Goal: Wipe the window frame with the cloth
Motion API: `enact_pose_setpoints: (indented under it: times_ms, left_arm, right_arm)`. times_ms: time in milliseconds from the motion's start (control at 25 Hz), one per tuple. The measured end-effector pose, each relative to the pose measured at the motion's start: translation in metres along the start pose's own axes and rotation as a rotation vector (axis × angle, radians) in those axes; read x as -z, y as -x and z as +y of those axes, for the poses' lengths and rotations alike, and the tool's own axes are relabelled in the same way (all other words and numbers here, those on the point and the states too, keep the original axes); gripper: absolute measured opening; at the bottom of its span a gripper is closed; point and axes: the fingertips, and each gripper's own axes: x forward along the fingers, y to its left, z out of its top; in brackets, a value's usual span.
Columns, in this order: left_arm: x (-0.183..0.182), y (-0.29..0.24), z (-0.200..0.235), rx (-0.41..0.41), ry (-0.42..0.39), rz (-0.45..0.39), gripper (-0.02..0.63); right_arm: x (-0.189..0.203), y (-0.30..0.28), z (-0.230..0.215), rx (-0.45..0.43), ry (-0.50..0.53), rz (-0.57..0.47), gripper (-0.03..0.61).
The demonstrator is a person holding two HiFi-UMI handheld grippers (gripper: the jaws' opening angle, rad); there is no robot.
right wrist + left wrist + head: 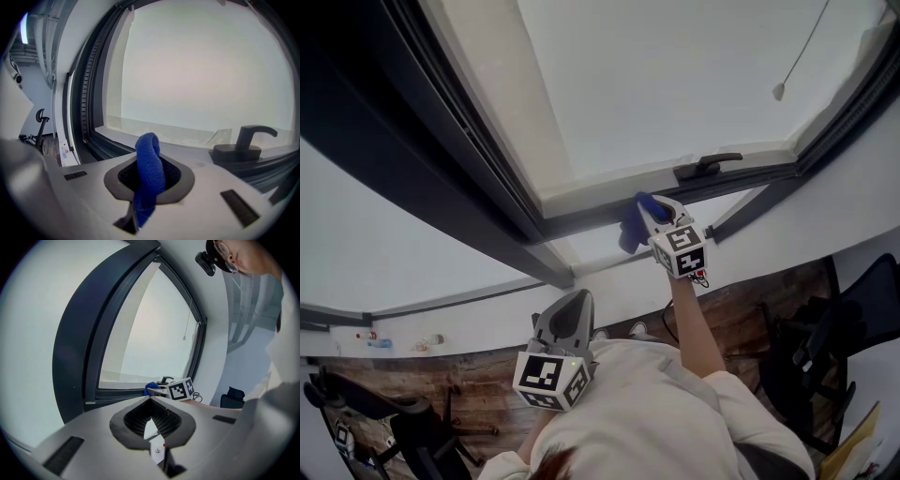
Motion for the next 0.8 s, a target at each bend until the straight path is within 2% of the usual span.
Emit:
enact_pose_setpoints:
  times_ms: [800]
  left_arm:
    - [0.001, -0.020, -0.020, 0.009, 0.009, 0.007, 0.005]
  right_arm:
    - [0.012, 0.021, -0.058, 0.080, -0.052, 0.006, 0.044]
